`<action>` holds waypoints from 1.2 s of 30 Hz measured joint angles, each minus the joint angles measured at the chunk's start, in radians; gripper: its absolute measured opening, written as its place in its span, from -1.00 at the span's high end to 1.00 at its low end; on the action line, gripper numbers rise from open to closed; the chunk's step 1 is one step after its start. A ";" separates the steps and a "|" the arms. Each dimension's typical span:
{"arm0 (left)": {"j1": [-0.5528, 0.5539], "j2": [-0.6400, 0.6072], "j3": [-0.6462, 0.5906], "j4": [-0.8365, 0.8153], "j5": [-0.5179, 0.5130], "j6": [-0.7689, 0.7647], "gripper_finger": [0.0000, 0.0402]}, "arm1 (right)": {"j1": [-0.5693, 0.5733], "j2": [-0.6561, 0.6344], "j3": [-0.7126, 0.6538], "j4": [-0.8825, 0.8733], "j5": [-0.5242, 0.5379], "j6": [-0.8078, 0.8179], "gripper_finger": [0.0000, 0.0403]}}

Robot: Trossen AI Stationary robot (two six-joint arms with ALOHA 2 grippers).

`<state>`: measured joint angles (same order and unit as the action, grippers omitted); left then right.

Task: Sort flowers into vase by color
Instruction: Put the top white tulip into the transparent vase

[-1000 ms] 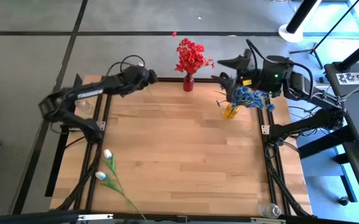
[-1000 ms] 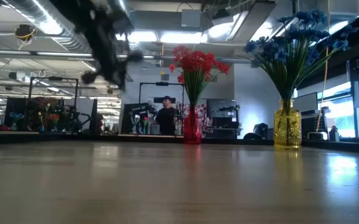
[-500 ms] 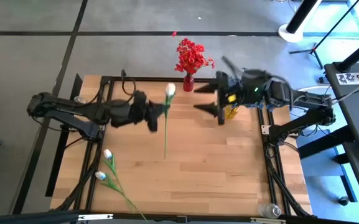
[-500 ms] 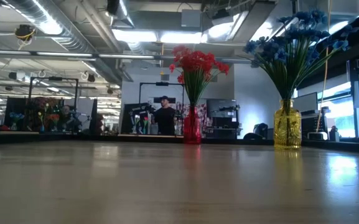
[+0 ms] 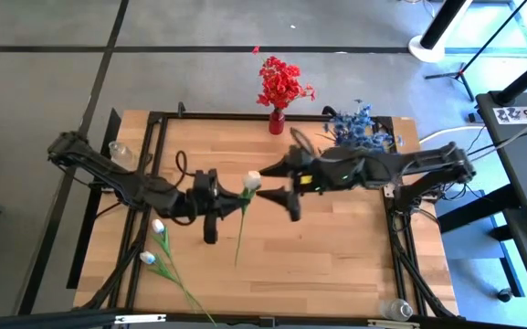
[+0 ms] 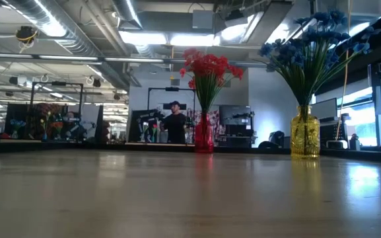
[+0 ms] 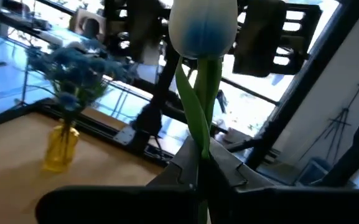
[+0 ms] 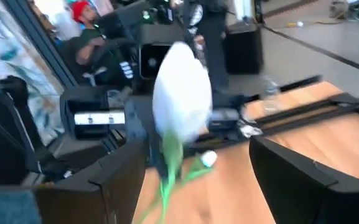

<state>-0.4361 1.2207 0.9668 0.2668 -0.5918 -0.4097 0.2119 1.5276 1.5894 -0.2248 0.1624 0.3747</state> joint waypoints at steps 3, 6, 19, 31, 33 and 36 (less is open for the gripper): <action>-0.012 0.027 0.000 0.050 0.000 0.003 0.99 | 0.000 0.056 0.000 0.086 -0.065 0.031 -0.38; -0.020 0.036 0.000 0.099 0.002 0.026 0.99 | 0.000 0.073 0.000 0.113 -0.084 0.066 -0.30; -0.030 0.037 0.000 0.097 0.006 0.020 0.75 | 0.000 0.081 0.000 0.119 -0.104 0.066 0.92; -0.140 -0.028 0.000 0.104 0.014 -0.006 0.31 | -0.001 -0.058 0.000 -0.021 -0.119 0.001 0.93; -0.161 -0.032 0.000 0.104 0.013 0.011 0.27 | -0.001 -0.093 0.000 -0.105 -0.120 -0.024 0.95; -0.171 -0.033 0.000 0.103 0.014 0.056 0.25 | 0.015 -0.156 0.000 -0.229 -0.141 -0.076 0.97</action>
<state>-0.6067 1.1881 0.9668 0.3698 -0.5781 -0.3535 0.2271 1.3716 1.5894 -0.4539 0.0210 0.2984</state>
